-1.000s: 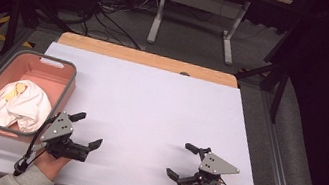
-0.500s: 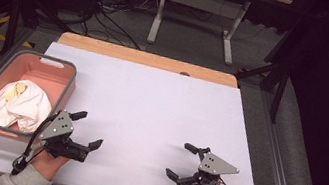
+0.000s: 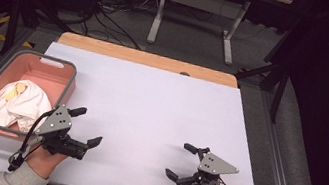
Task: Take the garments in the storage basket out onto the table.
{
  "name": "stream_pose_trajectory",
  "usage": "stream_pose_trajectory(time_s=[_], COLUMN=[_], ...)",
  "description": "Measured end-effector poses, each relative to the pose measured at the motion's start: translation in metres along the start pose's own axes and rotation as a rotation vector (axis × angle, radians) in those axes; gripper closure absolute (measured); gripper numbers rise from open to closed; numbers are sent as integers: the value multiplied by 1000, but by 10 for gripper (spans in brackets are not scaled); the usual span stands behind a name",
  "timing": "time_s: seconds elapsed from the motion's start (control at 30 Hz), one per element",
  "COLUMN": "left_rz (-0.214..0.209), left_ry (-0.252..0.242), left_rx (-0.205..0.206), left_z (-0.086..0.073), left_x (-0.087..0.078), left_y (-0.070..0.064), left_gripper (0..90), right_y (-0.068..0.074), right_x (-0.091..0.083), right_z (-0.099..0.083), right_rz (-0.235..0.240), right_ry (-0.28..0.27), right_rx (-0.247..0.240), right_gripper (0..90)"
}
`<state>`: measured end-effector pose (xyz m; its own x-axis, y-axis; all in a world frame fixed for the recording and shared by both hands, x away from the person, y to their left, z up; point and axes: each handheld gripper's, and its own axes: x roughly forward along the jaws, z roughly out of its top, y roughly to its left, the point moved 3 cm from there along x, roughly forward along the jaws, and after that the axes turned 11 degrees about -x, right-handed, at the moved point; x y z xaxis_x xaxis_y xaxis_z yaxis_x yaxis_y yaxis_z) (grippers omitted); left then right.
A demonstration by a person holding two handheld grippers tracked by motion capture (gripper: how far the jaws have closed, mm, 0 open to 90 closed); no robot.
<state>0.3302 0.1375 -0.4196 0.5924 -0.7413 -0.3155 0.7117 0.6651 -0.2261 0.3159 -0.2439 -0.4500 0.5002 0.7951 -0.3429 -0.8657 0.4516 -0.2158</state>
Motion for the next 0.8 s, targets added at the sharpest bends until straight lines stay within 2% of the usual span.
stream_pose_trajectory(time_s=[0.33, 0.47, 0.57, 0.8], left_rz=[6, 14, 4, 18], left_ry=[11, 17, 16, 30], left_rx=[0, 15, 2, -4], left_z=[14, 19, 23, 30], left_x=[-10, -12, -14, -18], left_y=[3, 4, 5, 11], left_gripper=[2, 0, 0, 0], right_y=[0, 0, 0, 0], right_x=[2, 2, 2, 2], right_z=[-1, -1, -1, -1], right_rz=[6, 6, 7, 9], right_ry=[5, 5, 6, 5], right_rx=[5, 4, 5, 6], right_gripper=[0, 0, 0, 0])
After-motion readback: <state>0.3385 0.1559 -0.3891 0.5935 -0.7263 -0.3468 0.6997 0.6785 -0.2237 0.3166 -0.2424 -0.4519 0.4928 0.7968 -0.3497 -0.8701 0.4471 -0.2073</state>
